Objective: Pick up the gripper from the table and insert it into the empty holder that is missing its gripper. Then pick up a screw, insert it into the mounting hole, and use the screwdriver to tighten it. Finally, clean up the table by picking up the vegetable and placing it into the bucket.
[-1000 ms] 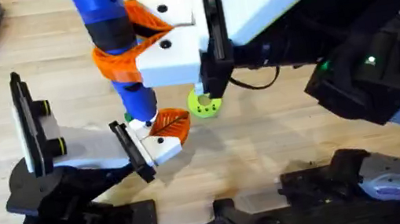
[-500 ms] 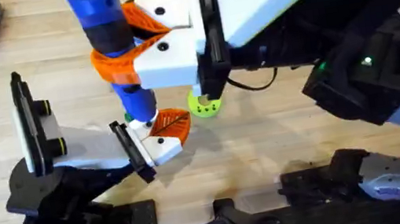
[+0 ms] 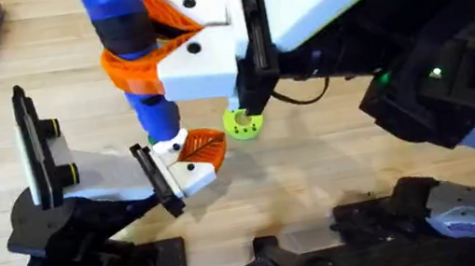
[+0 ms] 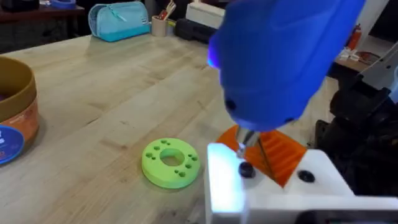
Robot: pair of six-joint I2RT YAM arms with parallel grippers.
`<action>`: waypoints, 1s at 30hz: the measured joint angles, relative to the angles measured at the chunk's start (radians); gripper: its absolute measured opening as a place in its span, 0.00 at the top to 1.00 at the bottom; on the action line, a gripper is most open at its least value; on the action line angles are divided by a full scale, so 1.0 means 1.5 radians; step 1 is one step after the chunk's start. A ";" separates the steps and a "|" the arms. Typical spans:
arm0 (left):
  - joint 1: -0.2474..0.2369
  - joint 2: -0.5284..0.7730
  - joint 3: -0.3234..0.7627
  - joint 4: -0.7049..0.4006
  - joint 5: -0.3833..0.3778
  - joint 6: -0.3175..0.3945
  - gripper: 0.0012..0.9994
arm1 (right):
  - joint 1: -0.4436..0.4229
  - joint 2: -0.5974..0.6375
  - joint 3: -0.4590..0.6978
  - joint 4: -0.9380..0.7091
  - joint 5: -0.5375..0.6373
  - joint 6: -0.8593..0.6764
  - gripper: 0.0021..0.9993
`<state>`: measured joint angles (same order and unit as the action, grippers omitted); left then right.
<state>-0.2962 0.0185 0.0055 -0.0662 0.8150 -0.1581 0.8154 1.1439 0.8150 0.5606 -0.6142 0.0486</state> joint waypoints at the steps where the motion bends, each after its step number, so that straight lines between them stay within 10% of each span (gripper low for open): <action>1: 0.000 0.000 0.000 0.000 0.000 0.000 0.98 | 0.000 0.000 0.000 0.000 0.000 0.000 0.97; 30: 0.000 0.000 0.000 0.000 0.000 0.000 0.98 | -0.009 0.000 0.000 -0.035 0.005 0.037 0.97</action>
<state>-0.2962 0.0185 0.0055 -0.0662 0.8148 -0.1581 0.8021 1.1439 0.8150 0.5085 -0.6075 0.1043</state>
